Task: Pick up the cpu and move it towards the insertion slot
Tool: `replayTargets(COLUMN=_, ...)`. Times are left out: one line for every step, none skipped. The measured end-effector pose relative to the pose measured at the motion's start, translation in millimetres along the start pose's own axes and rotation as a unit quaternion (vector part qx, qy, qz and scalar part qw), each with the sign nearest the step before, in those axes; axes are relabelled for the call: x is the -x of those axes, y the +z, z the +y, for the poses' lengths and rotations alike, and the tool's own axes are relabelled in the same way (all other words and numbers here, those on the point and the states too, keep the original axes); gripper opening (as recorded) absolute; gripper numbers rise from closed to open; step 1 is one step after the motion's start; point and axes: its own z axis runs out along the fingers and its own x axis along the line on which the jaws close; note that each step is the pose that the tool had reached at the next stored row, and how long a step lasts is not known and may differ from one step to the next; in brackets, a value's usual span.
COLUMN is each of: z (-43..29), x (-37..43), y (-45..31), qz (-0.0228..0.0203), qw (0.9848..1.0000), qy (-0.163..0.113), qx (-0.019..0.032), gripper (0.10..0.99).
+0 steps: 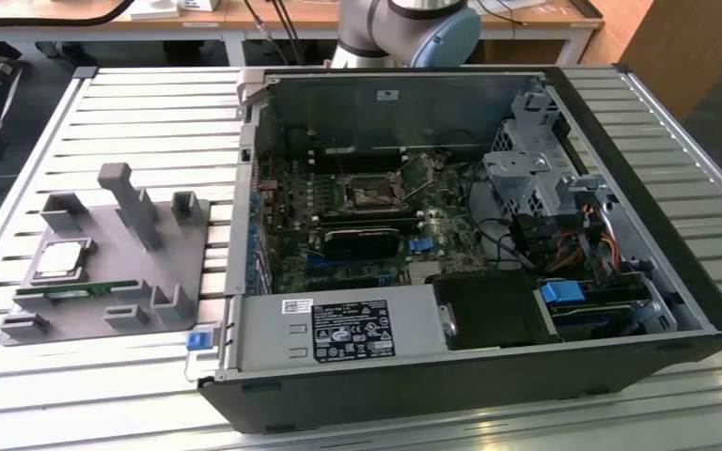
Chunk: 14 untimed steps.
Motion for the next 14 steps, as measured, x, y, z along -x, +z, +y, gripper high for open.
replayTargets(z=0.0, x=-2.7, y=0.1, qz=0.0001, qw=1.0, qy=0.0, qx=-0.0001, gripper=0.106)
replayTargets(z=0.0, x=-5.3, y=0.4, qz=0.0, qw=1.0, qy=0.0, qx=0.0, gripper=0.106)
replayTargets(z=0.1, x=-7.9, y=0.5, qz=0.0001, qw=1.0, qy=0.0, qx=0.0, gripper=0.106)
replayTargets(z=0.2, x=-10.3, y=0.7, qz=0.0001, qw=1.0, qy=0.0, qx=-0.0001, gripper=0.106)
replayTargets(z=0.2, x=-12.8, y=0.9, qz=0.0001, qw=1.0, qy=0.0, qx=0.0, gripper=0.106)
replayTargets(z=0.3, x=-15.2, y=1.2, qz=0.0, qw=1.0, qy=0.0, qx=0.0, gripper=0.106)
replayTargets(z=0.3, x=-17.3, y=1.3, qz=0.0001, qw=1.0, qy=0.0, qx=0.0, gripper=0.106)
replayTargets(z=0.2, x=-18.1, y=1.6, qz=0.0, qw=1.0, qy=0.0, qx=0.0, gripper=0.106)
replayTargets(z=0.2, x=-18.5, y=1.9, qz=0.0, qw=1.0, qy=0.0, qx=0.0, gripper=0.106)
replayTargets(z=0.1, x=-18.8, y=2.5, qz=0.0, qw=1.0, qy=0.0, qx=0.0, gripper=0.106)
replayTargets(z=0.0, x=-19.1, y=3.1, qz=0.0, qw=1.0, qy=0.0, qx=0.0, gripper=0.106)
replayTargets(z=-0.1, x=-19.5, y=3.9, qz=0.0, qw=1.0, qy=0.0, qx=0.0, gripper=0.106)
replayTargets(z=-0.2, x=-19.9, y=5.0, qz=0.0, qw=1.0, qy=0.0, qx=0.0, gripper=0.106)
replayTargets(z=-0.5, x=-20.4, y=6.1, qz=0.0001, qw=1.0, qy=0.0, qx=0.0, gripper=0.114)
